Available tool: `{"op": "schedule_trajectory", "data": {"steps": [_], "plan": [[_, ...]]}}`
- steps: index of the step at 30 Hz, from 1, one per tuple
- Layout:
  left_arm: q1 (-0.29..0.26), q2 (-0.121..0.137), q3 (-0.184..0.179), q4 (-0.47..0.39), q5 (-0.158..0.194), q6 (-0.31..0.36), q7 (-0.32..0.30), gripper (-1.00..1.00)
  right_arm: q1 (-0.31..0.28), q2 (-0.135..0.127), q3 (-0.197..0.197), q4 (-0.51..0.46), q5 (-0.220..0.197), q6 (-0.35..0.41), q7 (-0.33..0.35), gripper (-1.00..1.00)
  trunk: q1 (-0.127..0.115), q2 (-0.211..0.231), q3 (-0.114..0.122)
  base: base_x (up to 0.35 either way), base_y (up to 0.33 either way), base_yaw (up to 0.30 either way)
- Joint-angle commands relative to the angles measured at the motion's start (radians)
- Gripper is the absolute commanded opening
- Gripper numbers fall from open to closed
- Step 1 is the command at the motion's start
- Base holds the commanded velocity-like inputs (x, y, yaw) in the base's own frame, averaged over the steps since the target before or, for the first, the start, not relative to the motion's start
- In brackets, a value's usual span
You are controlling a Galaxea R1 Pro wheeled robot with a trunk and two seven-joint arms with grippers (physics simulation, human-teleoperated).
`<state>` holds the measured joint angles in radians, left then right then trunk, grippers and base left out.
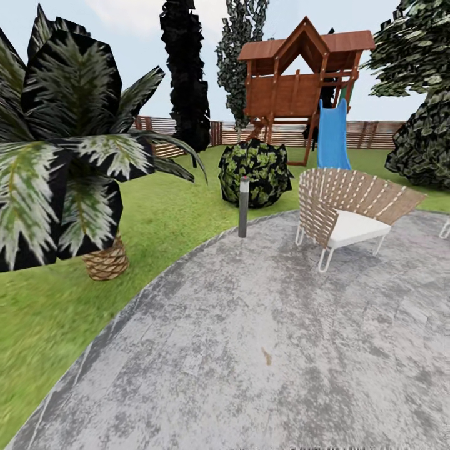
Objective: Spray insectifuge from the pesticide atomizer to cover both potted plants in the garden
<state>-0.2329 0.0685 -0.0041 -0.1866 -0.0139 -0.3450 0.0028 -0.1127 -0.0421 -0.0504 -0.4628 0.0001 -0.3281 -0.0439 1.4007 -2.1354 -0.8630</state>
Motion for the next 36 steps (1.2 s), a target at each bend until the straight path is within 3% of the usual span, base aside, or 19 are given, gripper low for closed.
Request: {"op": "schedule_trajectory", "data": {"steps": [1, 6, 16, 24, 36], "plan": [[0.000, 0.001, 0.000, 0.000, -0.001, -0.003, 0.000, 1.00, -0.001, 0.000, 0.000, 0.001, 0.000, -0.003, -0.002, 1.00, 0.004, -0.008, -0.004, 0.000, 0.000, -0.289], [0.000, 0.008, 0.001, -0.001, 0.002, -0.003, 0.000, 1.00, -0.001, 0.000, 0.000, 0.001, 0.000, -0.003, -0.002, 1.00, 0.023, -0.043, -0.020, 0.000, 0.000, -0.289], [0.000, 0.010, 0.003, -0.005, 0.022, -0.002, 0.001, 1.00, -0.001, 0.000, 0.000, 0.001, 0.000, -0.003, -0.002, 1.00, 0.023, -0.043, -0.020, 0.000, 0.000, -0.291], [0.000, 0.012, 0.077, -0.008, 0.021, -0.003, 0.007, 1.00, -0.001, 0.000, 0.000, 0.001, 0.000, -0.003, -0.002, 1.00, 0.023, -0.043, -0.020, 0.000, 0.000, -0.292], [0.000, 0.007, 0.074, -0.007, 0.012, -0.003, 0.004, 1.00, -0.001, 0.000, 0.000, 0.001, 0.000, -0.003, -0.002, 1.00, 0.023, -0.043, -0.020, 0.000, 0.000, -0.292]]}}
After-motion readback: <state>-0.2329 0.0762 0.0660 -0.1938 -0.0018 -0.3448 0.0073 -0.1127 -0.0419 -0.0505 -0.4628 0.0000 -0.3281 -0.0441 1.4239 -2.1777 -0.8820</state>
